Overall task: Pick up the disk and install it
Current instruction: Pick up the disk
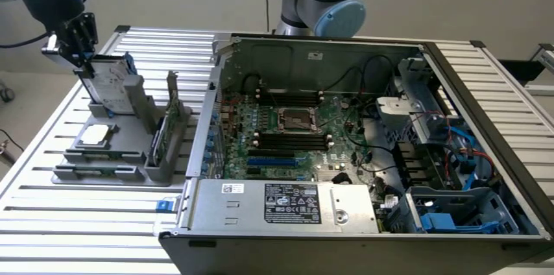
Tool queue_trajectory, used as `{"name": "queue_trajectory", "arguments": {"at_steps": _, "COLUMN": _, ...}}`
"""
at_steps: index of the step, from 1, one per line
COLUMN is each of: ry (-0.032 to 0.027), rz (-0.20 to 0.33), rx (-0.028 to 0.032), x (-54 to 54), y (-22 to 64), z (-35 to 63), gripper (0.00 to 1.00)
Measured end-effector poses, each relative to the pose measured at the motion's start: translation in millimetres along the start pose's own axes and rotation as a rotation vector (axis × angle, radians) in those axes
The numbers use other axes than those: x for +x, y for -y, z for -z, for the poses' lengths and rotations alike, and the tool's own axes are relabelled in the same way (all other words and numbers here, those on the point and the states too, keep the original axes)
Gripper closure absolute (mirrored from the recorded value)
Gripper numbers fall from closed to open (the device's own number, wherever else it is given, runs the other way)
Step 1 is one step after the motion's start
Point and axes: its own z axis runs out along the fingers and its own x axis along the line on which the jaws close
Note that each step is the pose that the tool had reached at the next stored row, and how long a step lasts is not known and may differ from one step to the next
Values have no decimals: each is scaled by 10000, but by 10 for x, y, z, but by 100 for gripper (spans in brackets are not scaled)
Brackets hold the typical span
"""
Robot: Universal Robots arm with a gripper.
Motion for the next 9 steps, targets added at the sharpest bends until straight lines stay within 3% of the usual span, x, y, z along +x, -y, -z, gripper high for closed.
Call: {"name": "queue_trajectory", "arguments": {"at_steps": 9, "ry": -1, "rz": 0, "rx": -1, "x": 0, "y": -2, "z": 105, "gripper": 67}}
